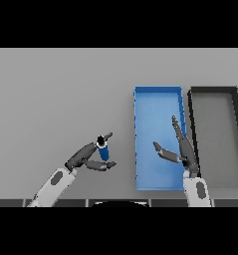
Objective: Pick up the blue pipe and place it into the blue bin.
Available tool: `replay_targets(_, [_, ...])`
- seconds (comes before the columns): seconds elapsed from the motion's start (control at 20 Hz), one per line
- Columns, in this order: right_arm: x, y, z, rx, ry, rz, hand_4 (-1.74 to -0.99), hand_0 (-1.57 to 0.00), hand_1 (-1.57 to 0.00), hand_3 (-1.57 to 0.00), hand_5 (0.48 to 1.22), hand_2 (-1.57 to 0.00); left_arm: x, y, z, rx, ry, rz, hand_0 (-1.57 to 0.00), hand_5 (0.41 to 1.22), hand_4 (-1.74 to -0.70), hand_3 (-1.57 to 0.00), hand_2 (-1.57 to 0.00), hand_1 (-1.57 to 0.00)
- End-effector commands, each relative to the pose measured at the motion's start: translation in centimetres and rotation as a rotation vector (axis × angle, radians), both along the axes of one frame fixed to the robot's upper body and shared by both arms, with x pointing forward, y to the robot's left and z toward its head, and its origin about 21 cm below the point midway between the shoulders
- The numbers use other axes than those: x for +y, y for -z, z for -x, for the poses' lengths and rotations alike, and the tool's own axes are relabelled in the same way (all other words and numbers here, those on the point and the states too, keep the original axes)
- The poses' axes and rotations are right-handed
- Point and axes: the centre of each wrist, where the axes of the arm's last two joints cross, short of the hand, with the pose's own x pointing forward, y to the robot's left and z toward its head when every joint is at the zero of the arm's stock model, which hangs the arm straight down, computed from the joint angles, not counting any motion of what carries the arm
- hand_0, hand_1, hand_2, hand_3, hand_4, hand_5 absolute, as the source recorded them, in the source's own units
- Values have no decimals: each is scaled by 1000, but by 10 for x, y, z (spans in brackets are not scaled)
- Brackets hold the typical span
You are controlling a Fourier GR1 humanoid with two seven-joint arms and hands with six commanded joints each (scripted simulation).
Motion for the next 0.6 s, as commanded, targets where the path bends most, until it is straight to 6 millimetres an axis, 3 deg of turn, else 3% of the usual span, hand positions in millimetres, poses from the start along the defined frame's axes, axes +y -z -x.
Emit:
replay_targets(0.0, [-3,-1,0,4,7,2,-1195,1,1,1,548,1,-1,-2,-3,-8,0,25,1,517,-1098,0,-23,1])
replay_targets(0.15, [-4,2,-2,9,0,14,-1186,1,1,1,554,1,-13,2,-5,32,6,113,1,601,-1176,-108,-166,-44])
replay_targets(0.25, [-5,2,2,-8,-7,-5,-1196,1,1,1,560,1,-19,3,-6,61,8,166,-39,675,-1268,-345,-417,-248])
replay_targets(0.3, [-5,-1,0,-8,1,-4,-1192,1,1,1,560,1,-25,3,-7,71,8,189,-179,784,-1301,-590,-578,-411])
replay_targets(0.35, [-5,-1,0,-4,0,2,-1191,1,1,1,561,1,-25,3,-6,74,-1,215,-418,872,-1383,-777,-777,-642])
replay_targets(0.45, [-4,3,1,9,5,10,-1184,1,1,1,562,1,-31,5,-3,59,-3,206,-833,997,-1505,-1015,-1063,-976])
replay_targets(0.55, [-3,3,0,10,3,17,-1179,1,1,1,561,1,-34,3,-2,67,11,213,-1099,1078,-1588,-1196,-1246,-1190])
